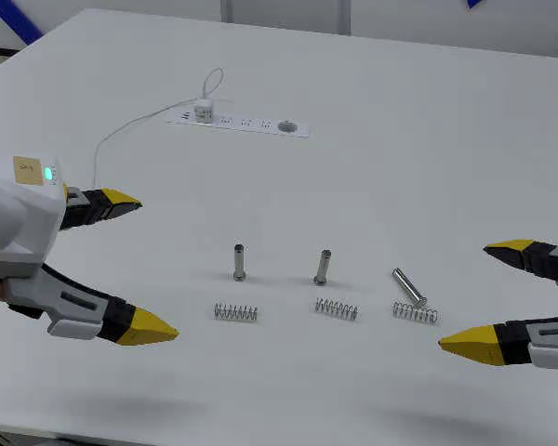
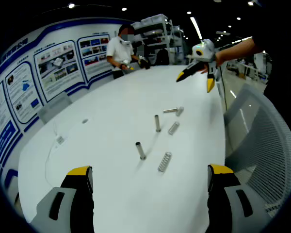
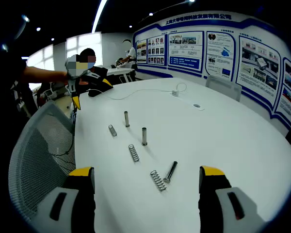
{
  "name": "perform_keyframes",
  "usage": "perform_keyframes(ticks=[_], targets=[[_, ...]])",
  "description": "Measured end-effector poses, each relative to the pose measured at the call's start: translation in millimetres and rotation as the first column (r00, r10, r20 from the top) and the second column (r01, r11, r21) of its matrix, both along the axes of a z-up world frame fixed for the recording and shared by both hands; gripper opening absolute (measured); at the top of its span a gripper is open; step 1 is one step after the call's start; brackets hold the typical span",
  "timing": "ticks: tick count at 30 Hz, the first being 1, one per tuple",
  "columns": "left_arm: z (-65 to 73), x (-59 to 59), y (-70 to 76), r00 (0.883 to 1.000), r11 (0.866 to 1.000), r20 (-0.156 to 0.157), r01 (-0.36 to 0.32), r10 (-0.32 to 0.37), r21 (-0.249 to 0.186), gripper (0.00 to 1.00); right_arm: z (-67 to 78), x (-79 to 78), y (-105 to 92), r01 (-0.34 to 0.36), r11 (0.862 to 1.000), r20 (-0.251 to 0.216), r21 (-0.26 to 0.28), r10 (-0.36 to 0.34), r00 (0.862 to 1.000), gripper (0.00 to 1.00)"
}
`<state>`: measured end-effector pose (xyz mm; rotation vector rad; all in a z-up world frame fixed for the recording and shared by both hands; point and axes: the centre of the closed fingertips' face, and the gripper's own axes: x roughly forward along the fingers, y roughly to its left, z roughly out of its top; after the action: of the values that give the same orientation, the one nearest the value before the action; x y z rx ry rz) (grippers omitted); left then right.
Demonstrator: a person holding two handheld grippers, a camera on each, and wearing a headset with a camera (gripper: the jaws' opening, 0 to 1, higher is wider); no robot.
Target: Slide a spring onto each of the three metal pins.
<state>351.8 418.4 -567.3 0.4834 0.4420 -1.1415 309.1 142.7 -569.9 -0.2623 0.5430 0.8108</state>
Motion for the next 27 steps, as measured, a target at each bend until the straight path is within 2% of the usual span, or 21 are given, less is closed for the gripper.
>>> perform_keyframes(ticks=[17, 27], targets=[[3.1, 9.0, -0.3, 1.0, 1.0, 0.004, -0.006, 0.006, -0.011, 1.0, -1.4, 1.2, -0.6, 0.014, 1.0, -0.004, -0.004, -0.014, 1.0, 0.9], [-2.7, 5.7, -1.2, 1.0, 1.0, -0.006, -0.004, 0.004, -0.01, 1.0, -6.7, 0.7, 0.7, 0.01, 1.0, -0.018, -0.005, -0.011, 1.0, 0.9]])
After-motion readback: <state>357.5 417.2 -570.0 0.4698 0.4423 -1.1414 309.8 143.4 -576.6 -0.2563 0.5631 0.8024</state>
